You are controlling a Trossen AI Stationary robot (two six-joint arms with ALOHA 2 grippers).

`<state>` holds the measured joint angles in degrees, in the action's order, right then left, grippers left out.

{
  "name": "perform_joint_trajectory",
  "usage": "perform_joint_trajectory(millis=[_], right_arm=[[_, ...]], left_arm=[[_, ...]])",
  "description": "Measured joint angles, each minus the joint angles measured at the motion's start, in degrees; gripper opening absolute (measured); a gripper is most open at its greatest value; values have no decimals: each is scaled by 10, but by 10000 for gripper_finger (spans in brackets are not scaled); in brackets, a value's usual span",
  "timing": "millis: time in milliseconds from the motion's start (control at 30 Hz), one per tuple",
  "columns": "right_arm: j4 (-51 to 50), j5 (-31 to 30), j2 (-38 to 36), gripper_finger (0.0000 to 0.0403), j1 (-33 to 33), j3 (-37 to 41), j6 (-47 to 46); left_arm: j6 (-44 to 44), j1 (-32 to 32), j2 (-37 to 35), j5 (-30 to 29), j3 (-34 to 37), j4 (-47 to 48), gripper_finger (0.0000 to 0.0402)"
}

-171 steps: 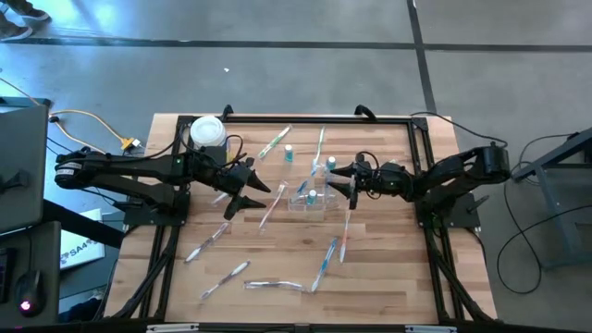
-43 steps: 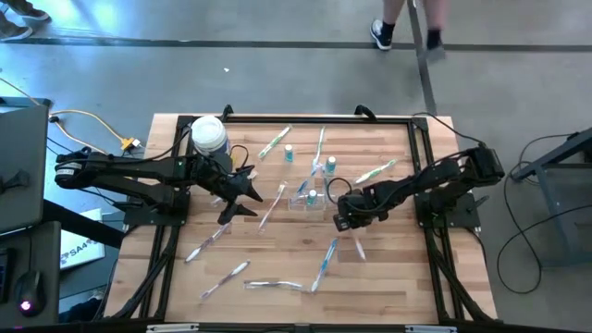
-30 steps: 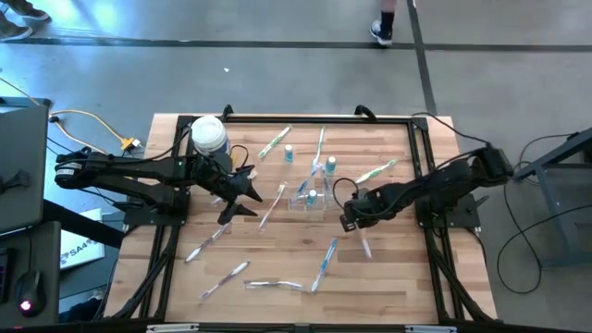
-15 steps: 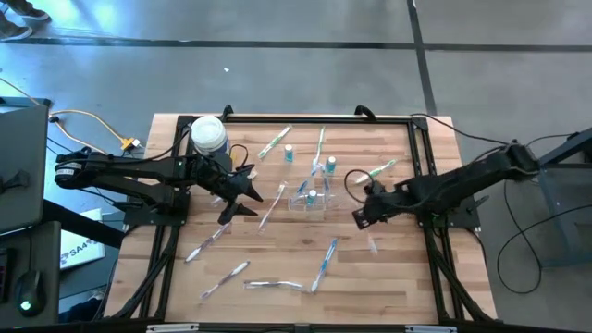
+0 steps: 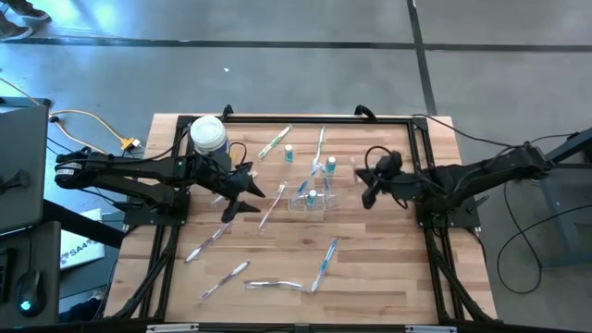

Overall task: Pick & Place toothbrushing station
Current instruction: Put the right orange toothbrush into the right section of the transparent organizer

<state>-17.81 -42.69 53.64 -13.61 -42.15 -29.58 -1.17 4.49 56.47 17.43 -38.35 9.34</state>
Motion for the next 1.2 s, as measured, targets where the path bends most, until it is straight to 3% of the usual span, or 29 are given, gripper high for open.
perform_joint_trajectory(millis=[167,367,467,800,1200], right_arm=[[105,-29,47,3,11,0,113],[253,37,105,3,17,0,216],[285,41,125,3,18,1,238],[587,74,111,3,48,188,253],[602,89,111,3,61,234,229]], left_arm=[[29,0,0,-5,0,0,234],[31,0,0,-7,0,0,234],[31,0,0,-7,0,0,234],[31,0,0,-7,0,7,234],[31,0,0,-15,0,-28,234]])
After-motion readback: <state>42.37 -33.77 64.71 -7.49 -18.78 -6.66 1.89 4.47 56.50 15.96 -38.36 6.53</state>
